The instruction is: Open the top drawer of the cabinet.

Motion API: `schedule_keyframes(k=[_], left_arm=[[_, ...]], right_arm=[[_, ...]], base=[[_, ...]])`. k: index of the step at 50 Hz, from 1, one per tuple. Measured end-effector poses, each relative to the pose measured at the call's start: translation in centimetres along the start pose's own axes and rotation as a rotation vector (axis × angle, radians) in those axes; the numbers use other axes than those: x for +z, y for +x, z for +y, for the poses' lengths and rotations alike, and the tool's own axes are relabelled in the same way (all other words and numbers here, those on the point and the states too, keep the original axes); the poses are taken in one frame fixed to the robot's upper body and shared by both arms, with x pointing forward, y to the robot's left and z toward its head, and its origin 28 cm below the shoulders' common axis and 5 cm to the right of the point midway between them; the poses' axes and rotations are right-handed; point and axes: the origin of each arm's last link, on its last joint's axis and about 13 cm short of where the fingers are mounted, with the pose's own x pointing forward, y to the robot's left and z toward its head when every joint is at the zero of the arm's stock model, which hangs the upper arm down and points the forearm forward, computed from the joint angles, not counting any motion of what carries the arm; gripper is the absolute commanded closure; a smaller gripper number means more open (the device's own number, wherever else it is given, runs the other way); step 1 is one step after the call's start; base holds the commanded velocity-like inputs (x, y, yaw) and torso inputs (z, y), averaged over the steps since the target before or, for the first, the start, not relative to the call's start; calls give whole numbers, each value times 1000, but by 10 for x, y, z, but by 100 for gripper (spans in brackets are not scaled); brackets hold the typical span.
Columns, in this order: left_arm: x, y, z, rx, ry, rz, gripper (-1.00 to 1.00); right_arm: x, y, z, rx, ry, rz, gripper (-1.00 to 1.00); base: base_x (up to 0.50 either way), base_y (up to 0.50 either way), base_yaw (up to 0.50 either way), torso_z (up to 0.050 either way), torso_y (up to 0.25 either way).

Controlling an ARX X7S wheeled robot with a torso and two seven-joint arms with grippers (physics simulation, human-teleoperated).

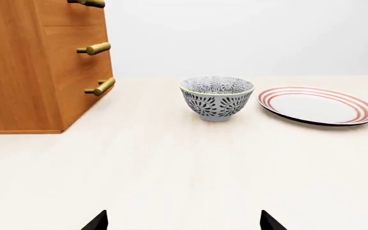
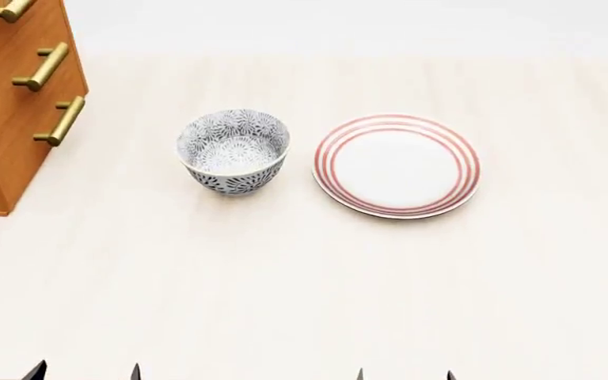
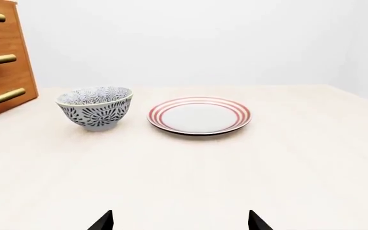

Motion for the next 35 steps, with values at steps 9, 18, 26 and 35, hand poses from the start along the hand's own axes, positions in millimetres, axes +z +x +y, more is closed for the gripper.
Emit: schedule_keyframes(k=[9, 18, 26, 35], left_arm=[[1, 0, 0, 1, -2, 1, -100], [0, -1, -1, -1, -2, 1, -100], [0, -1, -1, -2, 0, 2, -100], [-1, -2, -1, -2, 3, 4, -100]], right_arm=[[0, 0, 0, 0, 0, 2, -100], [0, -1, 0, 4, 2, 1, -100], [1, 0, 0, 9, 3, -7, -100], [1, 0, 1, 11, 3, -10, -100]], base=[[0, 0, 0, 50, 0], [199, 0, 0, 10, 0], [500, 0, 0, 0, 0], [500, 0, 0, 0, 0]])
